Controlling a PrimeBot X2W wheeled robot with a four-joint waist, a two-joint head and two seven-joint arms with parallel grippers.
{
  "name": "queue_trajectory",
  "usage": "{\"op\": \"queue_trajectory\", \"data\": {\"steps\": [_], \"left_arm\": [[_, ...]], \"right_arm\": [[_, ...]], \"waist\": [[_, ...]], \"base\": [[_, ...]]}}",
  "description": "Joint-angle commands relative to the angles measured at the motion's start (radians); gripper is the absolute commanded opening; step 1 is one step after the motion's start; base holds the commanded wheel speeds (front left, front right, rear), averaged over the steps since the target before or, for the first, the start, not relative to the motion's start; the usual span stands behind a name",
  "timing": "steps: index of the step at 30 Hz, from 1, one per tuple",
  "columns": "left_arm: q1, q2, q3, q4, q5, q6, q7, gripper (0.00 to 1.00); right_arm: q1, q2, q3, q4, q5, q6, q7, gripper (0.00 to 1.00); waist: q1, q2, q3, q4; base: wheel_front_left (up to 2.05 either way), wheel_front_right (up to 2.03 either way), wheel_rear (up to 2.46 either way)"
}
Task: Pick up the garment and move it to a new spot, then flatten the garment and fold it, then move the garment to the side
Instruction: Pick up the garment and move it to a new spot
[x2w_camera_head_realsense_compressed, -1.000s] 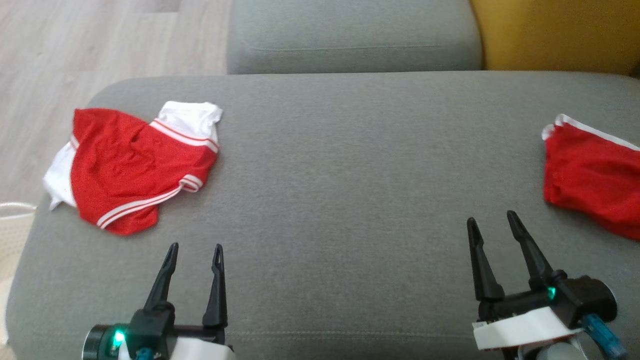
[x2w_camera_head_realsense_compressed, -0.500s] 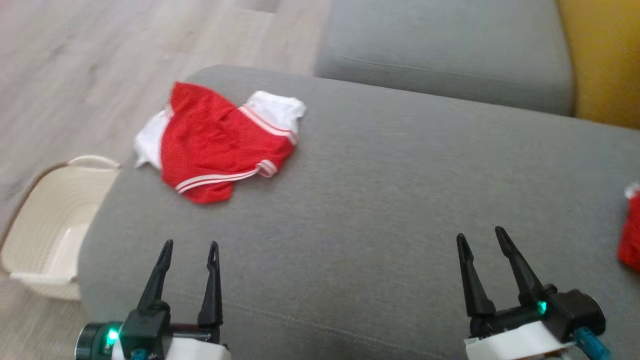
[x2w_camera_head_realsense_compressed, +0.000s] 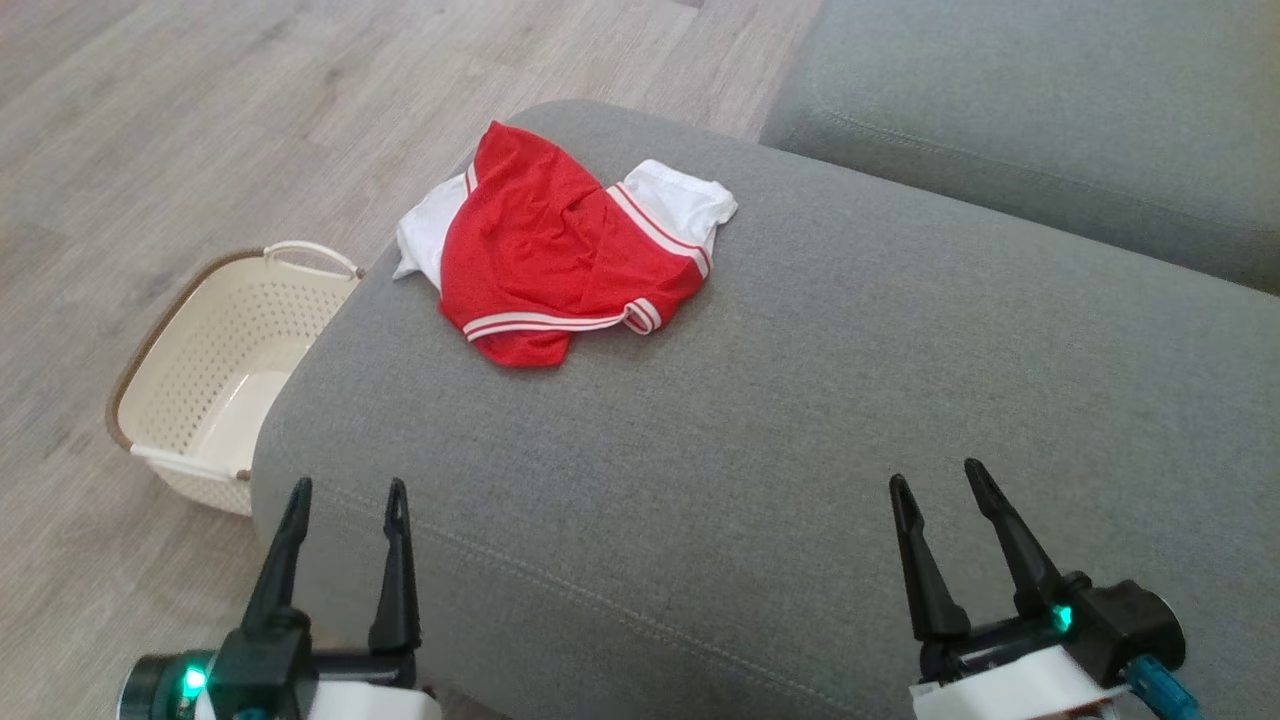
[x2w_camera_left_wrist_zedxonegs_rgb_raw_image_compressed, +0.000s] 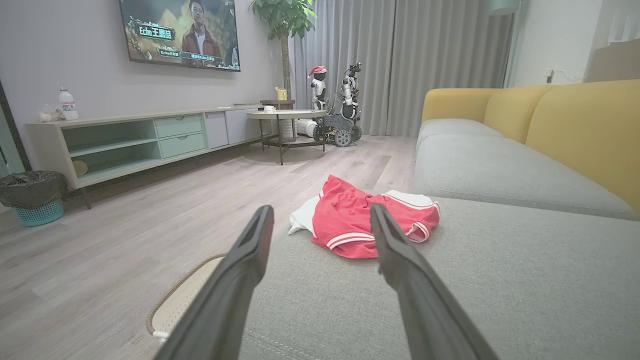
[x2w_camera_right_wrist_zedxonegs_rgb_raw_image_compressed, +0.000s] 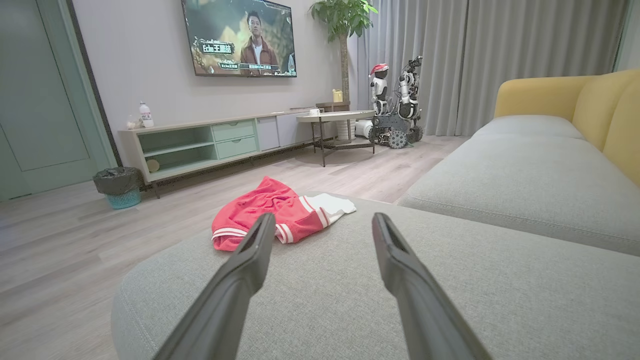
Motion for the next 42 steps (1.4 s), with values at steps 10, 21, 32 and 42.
{"op": "queue_trajectory", "data": {"steps": [10, 21, 32, 42], "left_arm": [[-0.296, 0.041, 0.095, -0.037, -0.037, -0.066, -0.005, 1.00], [-0.868, 0.136, 0.168, 0.458, -0.184, -0.241, 0.075, 1.00], [-1.222, 0.184, 0.021, 0.878, -0.632, -0.268, 0.418, 1.00], [-1.285, 0.250, -0.148, 1.033, -0.731, -0.268, 0.504, 1.00]], "right_arm": [[-0.088, -0.038, 0.025, -0.038, -0.070, 0.006, -0.008, 1.00], [-0.291, -0.113, 0.032, -0.071, -0.126, 0.006, -0.008, 1.00], [-0.381, -0.163, -0.036, -0.123, -0.155, 0.006, -0.008, 1.00], [-0.429, -0.172, -0.052, -0.174, -0.155, 0.006, -0.008, 1.00]], "waist": [[0.0000, 0.0000, 0.164, -0.010], [0.0000, 0.0000, 0.455, -0.150], [0.0000, 0.0000, 0.610, -0.207], [0.0000, 0.0000, 0.676, -0.241]], "base": [[0.00, 0.00, 0.00], [0.00, 0.00, 0.00], [0.00, 0.00, 0.00], [0.00, 0.00, 0.00]]}}
